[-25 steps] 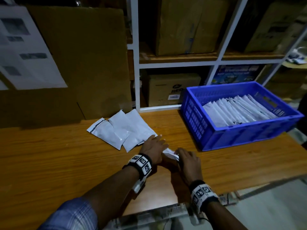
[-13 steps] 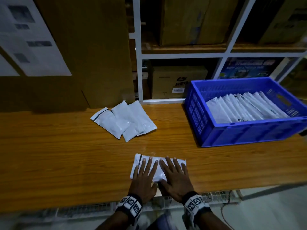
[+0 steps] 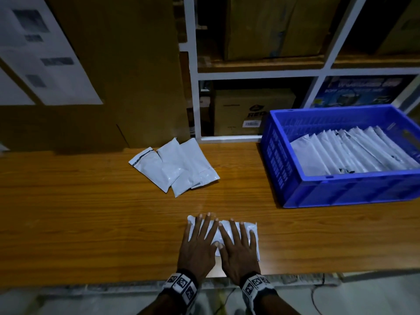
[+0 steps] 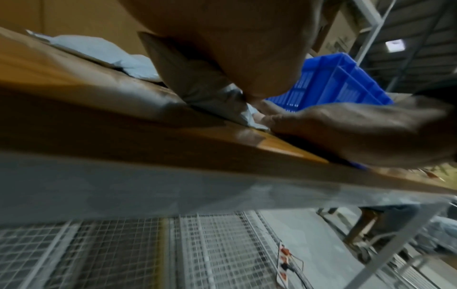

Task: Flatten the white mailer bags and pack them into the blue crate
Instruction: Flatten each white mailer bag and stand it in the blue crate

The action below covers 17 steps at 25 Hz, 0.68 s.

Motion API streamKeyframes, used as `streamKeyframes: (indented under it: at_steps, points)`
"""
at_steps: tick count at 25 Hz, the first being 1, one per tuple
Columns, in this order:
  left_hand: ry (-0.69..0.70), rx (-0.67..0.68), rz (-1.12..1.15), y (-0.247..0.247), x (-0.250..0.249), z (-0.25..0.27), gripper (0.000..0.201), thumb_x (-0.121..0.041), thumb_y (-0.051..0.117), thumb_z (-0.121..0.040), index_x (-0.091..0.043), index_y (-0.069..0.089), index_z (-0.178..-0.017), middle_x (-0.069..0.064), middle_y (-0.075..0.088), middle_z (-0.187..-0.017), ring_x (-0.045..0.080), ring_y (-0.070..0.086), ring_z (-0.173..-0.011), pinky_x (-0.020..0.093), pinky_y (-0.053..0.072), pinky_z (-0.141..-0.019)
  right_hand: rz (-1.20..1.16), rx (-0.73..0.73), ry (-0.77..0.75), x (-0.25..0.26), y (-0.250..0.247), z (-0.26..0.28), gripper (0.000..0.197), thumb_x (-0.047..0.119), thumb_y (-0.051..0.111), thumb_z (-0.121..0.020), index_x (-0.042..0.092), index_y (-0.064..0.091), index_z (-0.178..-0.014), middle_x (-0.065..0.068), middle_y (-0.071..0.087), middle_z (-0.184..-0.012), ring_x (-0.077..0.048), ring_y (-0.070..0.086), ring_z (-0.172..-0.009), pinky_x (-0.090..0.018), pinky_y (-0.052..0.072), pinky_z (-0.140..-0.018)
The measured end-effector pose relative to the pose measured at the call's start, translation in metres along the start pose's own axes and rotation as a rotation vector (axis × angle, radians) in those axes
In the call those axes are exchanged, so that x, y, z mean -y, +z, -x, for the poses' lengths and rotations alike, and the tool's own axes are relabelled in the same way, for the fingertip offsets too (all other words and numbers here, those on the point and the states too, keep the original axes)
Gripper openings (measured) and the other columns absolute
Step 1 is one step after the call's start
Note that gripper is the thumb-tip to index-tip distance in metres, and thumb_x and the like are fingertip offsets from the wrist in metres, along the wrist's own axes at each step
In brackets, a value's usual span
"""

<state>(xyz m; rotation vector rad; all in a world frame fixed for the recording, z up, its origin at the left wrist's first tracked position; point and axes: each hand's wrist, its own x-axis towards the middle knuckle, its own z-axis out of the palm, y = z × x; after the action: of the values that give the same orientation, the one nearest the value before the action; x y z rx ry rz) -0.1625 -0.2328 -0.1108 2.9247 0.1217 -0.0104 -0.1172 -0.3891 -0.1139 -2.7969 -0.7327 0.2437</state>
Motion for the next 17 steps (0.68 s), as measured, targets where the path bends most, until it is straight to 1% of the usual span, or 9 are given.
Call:
streamKeyframes:
  at_steps: [2, 4, 6, 8, 10, 12, 15, 17]
  points:
    - [-0.03, 0.032, 0.026, 0.007, 0.003, -0.001, 0.064, -0.044, 0.04, -0.1, -0.024, 0.022, -0.159, 0.0, 0.012, -0.167, 0.023, 0.005, -0.155, 0.05, 0.011, -0.121, -0.009, 0.022, -0.012, -0.002, -0.002, -0.002, 0.058, 0.048, 0.024, -0.102, 0.04, 0.004, -0.156, 0.001, 0.002, -0.165, -0.025, -0.002, -0.152, -0.053, 0.005, -0.118]
    - [-0.046, 0.068, 0.033, 0.014, 0.008, -0.001, 0.062, -0.046, 0.032, -0.102, -0.026, 0.018, -0.16, -0.001, 0.01, -0.167, 0.023, 0.006, -0.155, 0.048, 0.008, -0.121, -0.021, 0.044, -0.011, -0.006, -0.003, -0.004, 0.058, 0.05, 0.023, -0.102, 0.042, 0.002, -0.155, 0.003, -0.003, -0.165, -0.023, -0.006, -0.152, -0.052, 0.001, -0.118]
    - [-0.063, 0.08, 0.038, 0.019, 0.009, -0.003, 0.061, -0.049, 0.021, -0.103, -0.03, 0.01, -0.16, -0.003, 0.003, -0.167, 0.022, 0.002, -0.155, 0.046, 0.003, -0.121, -0.031, 0.071, -0.004, -0.008, -0.005, -0.007, 0.057, 0.051, 0.019, -0.101, 0.046, -0.003, -0.154, 0.006, -0.012, -0.164, -0.022, -0.014, -0.151, -0.05, -0.005, -0.118]
    - [-0.067, 0.051, 0.038, 0.023, 0.01, -0.005, 0.06, -0.051, 0.012, -0.103, -0.032, 0.005, -0.16, -0.004, -0.002, -0.167, 0.021, -0.004, -0.155, 0.045, 0.0, -0.121, -0.045, 0.089, -0.012, -0.008, -0.008, -0.01, 0.056, 0.053, 0.013, -0.101, 0.049, -0.008, -0.152, 0.01, -0.023, -0.161, -0.02, -0.022, -0.149, -0.049, -0.012, -0.118]
    - [-0.059, 0.032, 0.038, 0.024, 0.01, -0.007, 0.06, -0.05, 0.015, -0.103, -0.033, 0.003, -0.16, -0.005, -0.002, -0.168, 0.02, -0.005, -0.155, 0.045, 0.001, -0.121, -0.062, 0.067, 0.017, -0.007, -0.013, -0.012, 0.054, 0.052, 0.011, -0.101, 0.048, -0.005, -0.152, 0.011, -0.026, -0.159, -0.021, -0.027, -0.147, -0.048, -0.016, -0.117]
    - [-0.053, 0.026, 0.043, 0.026, 0.011, -0.005, 0.06, -0.05, 0.016, -0.104, -0.032, 0.004, -0.16, -0.004, 0.001, -0.168, 0.021, 0.0, -0.155, 0.046, 0.005, -0.121, -0.043, 0.027, 0.04, -0.002, -0.014, -0.01, 0.053, 0.049, 0.014, -0.102, 0.048, -0.003, -0.153, 0.009, -0.024, -0.161, -0.023, -0.028, -0.147, -0.049, -0.016, -0.117]
    - [-0.047, 0.011, 0.061, 0.025, 0.011, -0.001, 0.061, -0.048, 0.024, -0.103, -0.029, 0.012, -0.16, -0.002, 0.009, -0.167, 0.022, 0.007, -0.155, 0.047, 0.01, -0.12, -0.01, 0.042, 0.03, 0.001, -0.007, -0.005, 0.056, 0.047, 0.018, -0.102, 0.047, -0.008, -0.152, 0.006, -0.02, -0.162, -0.023, -0.025, -0.148, -0.053, -0.012, -0.117]
    - [-0.026, 0.001, 0.061, 0.025, 0.011, 0.0, 0.062, -0.046, 0.031, -0.102, -0.027, 0.017, -0.16, 0.0, 0.014, -0.167, 0.024, 0.011, -0.154, 0.048, 0.012, -0.119, 0.009, 0.032, 0.036, 0.001, -0.003, -0.006, 0.056, 0.048, 0.019, -0.102, 0.047, -0.006, -0.153, 0.005, -0.014, -0.164, -0.024, -0.019, -0.15, -0.053, -0.007, -0.118]
